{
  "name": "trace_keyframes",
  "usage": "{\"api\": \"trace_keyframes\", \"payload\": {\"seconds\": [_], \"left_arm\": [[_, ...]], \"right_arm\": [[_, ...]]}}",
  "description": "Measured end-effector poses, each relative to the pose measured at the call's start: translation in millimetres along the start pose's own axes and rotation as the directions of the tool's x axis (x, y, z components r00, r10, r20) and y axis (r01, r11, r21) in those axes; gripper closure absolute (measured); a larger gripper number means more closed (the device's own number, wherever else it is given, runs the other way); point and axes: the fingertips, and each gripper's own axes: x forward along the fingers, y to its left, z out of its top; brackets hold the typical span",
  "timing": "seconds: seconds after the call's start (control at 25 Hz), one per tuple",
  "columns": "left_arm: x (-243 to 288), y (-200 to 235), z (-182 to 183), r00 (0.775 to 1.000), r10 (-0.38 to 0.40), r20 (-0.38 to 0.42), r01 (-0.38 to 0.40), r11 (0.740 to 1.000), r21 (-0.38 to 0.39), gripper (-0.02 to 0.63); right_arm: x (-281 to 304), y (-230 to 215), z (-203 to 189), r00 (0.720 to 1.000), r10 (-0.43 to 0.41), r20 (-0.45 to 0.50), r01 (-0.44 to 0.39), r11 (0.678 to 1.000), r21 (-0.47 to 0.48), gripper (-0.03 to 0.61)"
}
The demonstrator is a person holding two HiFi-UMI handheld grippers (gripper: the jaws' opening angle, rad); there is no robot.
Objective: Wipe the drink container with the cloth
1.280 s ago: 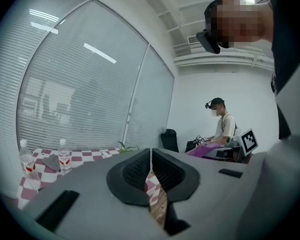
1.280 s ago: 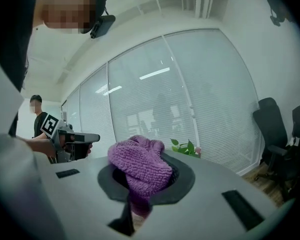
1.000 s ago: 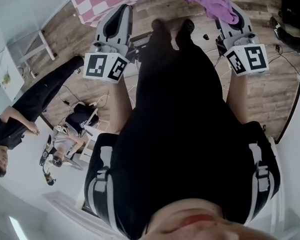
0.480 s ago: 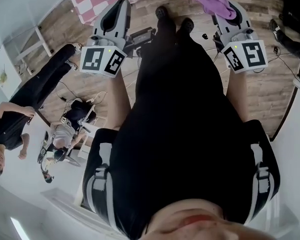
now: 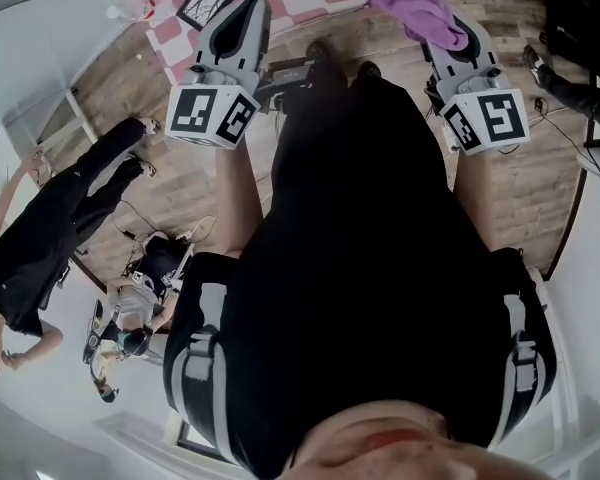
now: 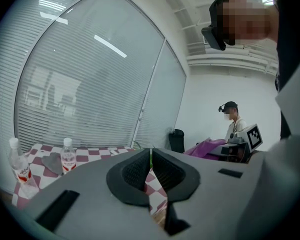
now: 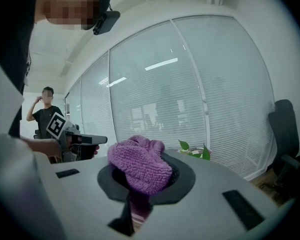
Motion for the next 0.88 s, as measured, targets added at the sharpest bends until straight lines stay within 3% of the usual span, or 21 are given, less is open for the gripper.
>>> {"api": "trace_keyframes", "payload": {"seconds": [0.44, 0.88], "left_arm": [[19, 40, -22, 0.990, -0.113, -0.085, 0.113, 0.994, -0.001, 0.572], [40, 64, -45, 0.982, -0.123, -0.145, 0.120, 0.992, -0.026, 0.572]], "right_arm": [[35, 12, -15, 0.995, -0.093, -0.042, 0.095, 0.994, 0.045, 0.522], [57, 13, -25, 0.992, -0.104, -0.075, 0.107, 0.994, 0.038, 0.522]]}}
